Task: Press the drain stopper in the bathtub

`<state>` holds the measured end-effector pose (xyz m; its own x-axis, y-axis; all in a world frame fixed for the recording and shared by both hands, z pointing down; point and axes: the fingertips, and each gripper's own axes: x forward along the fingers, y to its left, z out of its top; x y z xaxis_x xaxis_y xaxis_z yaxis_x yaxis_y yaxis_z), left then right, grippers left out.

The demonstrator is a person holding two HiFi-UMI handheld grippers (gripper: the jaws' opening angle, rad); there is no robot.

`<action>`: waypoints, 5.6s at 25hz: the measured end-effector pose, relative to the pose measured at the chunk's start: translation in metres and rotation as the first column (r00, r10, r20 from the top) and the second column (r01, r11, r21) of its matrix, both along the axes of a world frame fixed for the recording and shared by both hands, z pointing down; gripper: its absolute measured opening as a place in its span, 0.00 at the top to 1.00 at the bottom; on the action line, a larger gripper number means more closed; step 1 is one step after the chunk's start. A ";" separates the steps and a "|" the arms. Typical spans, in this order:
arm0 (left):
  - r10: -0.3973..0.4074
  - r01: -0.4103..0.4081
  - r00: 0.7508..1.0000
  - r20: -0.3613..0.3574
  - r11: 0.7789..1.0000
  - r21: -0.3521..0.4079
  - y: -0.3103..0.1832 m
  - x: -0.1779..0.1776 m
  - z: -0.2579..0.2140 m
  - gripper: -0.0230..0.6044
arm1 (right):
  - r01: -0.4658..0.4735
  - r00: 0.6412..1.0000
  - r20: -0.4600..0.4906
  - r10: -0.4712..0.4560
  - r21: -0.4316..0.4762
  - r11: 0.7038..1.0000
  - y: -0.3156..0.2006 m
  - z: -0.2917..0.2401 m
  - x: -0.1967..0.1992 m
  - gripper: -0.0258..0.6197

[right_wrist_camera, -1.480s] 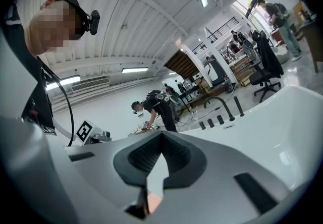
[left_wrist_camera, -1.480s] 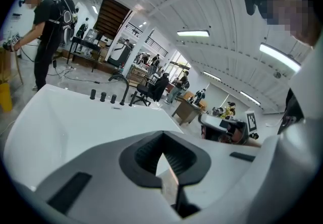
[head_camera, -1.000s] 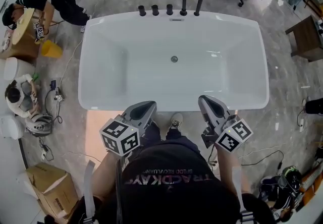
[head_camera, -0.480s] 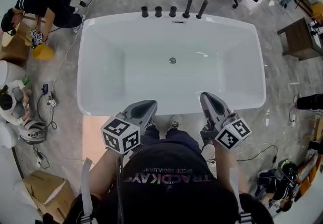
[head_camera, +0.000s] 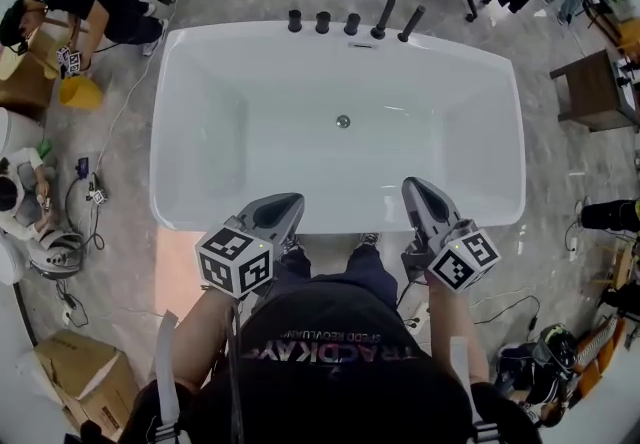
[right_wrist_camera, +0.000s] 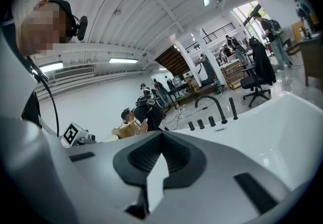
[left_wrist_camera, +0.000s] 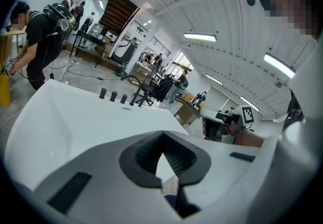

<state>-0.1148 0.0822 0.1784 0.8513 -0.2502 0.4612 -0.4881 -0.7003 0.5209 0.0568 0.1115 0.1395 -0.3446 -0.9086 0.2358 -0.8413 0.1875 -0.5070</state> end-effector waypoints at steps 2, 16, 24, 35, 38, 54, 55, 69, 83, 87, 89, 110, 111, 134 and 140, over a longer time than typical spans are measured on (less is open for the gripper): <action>-0.024 0.024 1.000 0.014 1.000 0.001 -0.004 0.004 0.004 0.96 | 0.028 0.999 -0.023 -0.029 -0.008 1.000 -0.007 0.005 0.008 0.94; -0.204 0.208 0.976 0.080 0.977 -0.043 -0.035 0.038 0.075 0.96 | 0.231 0.967 -0.077 -0.244 -0.142 0.962 -0.073 0.128 0.065 0.94; -0.101 0.100 0.991 0.090 0.995 0.010 -0.049 0.079 0.134 0.96 | 0.294 0.942 -0.094 -0.321 -0.224 0.929 -0.112 0.230 0.064 0.94; 0.066 -0.079 0.988 0.139 0.993 0.092 -0.062 0.088 0.223 0.96 | 0.286 0.927 -0.128 -0.353 -0.367 0.885 -0.152 0.366 0.054 0.94; 0.084 -0.098 0.987 0.134 0.990 0.103 -0.067 0.089 0.244 0.96 | 0.269 0.926 -0.138 -0.350 -0.408 0.872 -0.168 0.406 0.055 0.94; 0.154 -0.163 0.984 0.086 0.981 0.107 -0.077 0.091 0.318 0.96 | 0.189 0.890 -0.230 -0.394 -0.599 0.778 -0.227 0.618 0.068 0.94; 0.157 -0.166 0.984 0.086 0.981 0.098 -0.077 0.090 0.323 0.96 | 0.188 0.887 -0.232 -0.399 -0.609 0.771 -0.230 0.629 0.067 0.94; 0.016 -0.016 1.000 0.000 0.994 -0.109 -0.082 0.088 0.332 0.96 | 0.163 0.868 -0.245 -0.432 -0.682 0.713 -0.260 0.691 0.071 0.94; 0.055 -0.059 0.998 -0.026 0.985 -0.160 -0.079 0.091 0.334 0.96 | 0.107 0.863 -0.275 -0.424 -0.721 0.684 -0.269 0.725 0.066 0.94; 0.032 -0.039 0.999 -0.040 0.980 -0.193 -0.080 0.091 0.333 0.96 | 0.111 0.865 -0.267 -0.425 -0.725 0.680 -0.269 0.723 0.066 0.94; 0.031 -0.036 0.999 -0.030 0.980 -0.193 -0.084 0.091 0.332 0.96 | 0.107 0.870 -0.258 -0.420 -0.732 0.672 -0.272 0.722 0.067 0.94; 0.047 -0.040 0.998 0.032 0.983 -0.181 -0.090 0.078 0.354 0.96 | 0.018 0.936 -0.232 -0.264 -0.719 0.695 -0.282 0.719 0.070 0.94; 0.037 -0.027 0.998 0.058 0.986 -0.163 -0.091 0.075 0.363 0.96 | 0.004 0.937 -0.245 -0.247 -0.703 0.712 -0.280 0.710 0.071 0.94; -0.017 0.017 1.000 0.016 1.000 -0.019 -0.067 0.087 0.207 0.96 | 0.041 0.994 -0.084 -0.075 -0.350 0.936 -0.102 0.298 0.085 0.94; 0.011 -0.011 1.000 0.009 1.000 -0.006 -0.043 0.090 0.145 0.96 | -0.005 0.998 -0.061 -0.010 -0.240 0.971 -0.077 0.203 0.093 0.94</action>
